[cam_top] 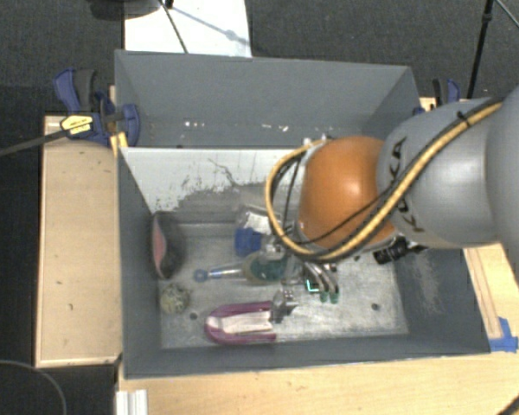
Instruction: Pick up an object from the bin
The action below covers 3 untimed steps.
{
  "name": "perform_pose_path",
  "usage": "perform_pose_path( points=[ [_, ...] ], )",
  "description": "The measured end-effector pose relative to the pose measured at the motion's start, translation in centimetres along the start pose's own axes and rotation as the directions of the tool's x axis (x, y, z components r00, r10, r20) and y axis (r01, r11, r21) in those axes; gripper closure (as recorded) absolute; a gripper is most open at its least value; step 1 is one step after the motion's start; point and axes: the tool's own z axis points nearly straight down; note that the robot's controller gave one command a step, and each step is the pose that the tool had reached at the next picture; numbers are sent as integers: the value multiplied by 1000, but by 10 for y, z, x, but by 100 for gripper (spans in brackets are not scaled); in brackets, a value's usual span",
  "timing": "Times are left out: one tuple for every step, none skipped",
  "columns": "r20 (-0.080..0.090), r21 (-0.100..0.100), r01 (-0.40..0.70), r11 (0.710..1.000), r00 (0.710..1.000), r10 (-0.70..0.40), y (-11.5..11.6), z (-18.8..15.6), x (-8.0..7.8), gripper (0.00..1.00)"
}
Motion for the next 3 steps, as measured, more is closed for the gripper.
perform_pose_path(
  points=[
    [10, -2, -81, 997, 997, 81, -27, 51, -53, 0],
    [9, -1, -138, 990, 990, 138, -22, 57, -54, 0],
    [16, -5, -142, 990, 990, 142, -21, 55, -56, 100]
  ],
)
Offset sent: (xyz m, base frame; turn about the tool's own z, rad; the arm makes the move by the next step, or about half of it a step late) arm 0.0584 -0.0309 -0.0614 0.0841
